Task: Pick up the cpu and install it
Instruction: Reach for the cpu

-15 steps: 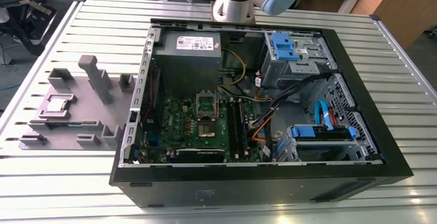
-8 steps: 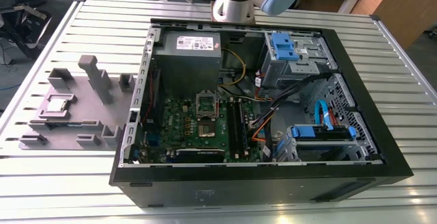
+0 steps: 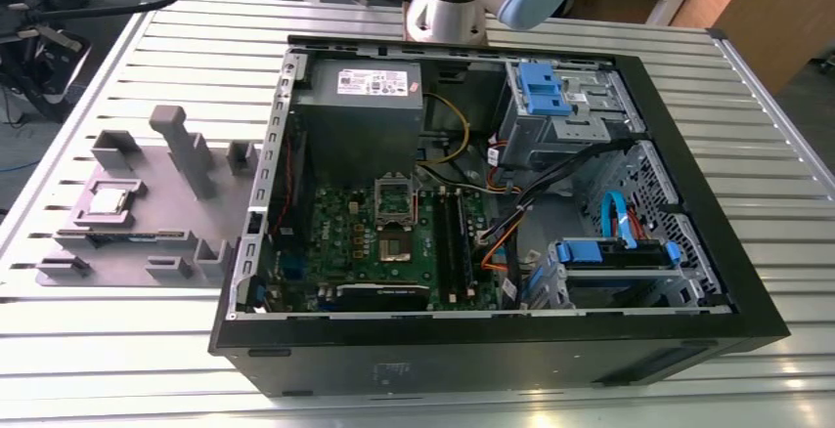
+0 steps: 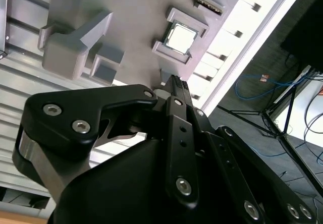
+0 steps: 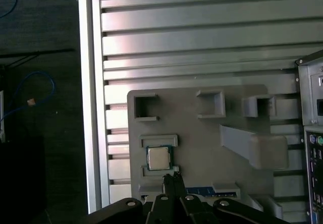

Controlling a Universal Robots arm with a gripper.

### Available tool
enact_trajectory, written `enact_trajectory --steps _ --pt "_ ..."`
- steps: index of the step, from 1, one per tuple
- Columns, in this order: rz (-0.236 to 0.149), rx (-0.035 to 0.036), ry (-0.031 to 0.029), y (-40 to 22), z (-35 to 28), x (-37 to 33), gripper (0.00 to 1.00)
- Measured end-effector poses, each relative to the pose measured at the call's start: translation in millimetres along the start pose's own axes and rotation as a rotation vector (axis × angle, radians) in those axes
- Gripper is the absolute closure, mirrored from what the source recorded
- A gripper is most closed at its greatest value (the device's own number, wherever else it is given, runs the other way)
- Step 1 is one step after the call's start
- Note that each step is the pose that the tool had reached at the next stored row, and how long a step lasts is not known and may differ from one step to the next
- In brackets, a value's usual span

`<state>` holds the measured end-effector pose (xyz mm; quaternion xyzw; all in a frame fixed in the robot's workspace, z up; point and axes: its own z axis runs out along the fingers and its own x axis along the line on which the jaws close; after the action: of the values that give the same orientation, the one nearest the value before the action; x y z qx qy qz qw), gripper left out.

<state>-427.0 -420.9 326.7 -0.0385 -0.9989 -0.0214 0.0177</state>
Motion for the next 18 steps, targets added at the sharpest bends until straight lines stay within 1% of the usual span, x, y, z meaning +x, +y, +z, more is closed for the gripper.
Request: enact_trajectory --steps 4,10,18 --pt "0.000 0.0033 0.0000 -0.4 6.3 1.6 0.89" --pt "0.000 0.0047 -0.0002 -0.9 15.1 2.6 0.89" --pt "-0.006 0.0053 -0.0001 -1.2 21.3 2.4 0.89"
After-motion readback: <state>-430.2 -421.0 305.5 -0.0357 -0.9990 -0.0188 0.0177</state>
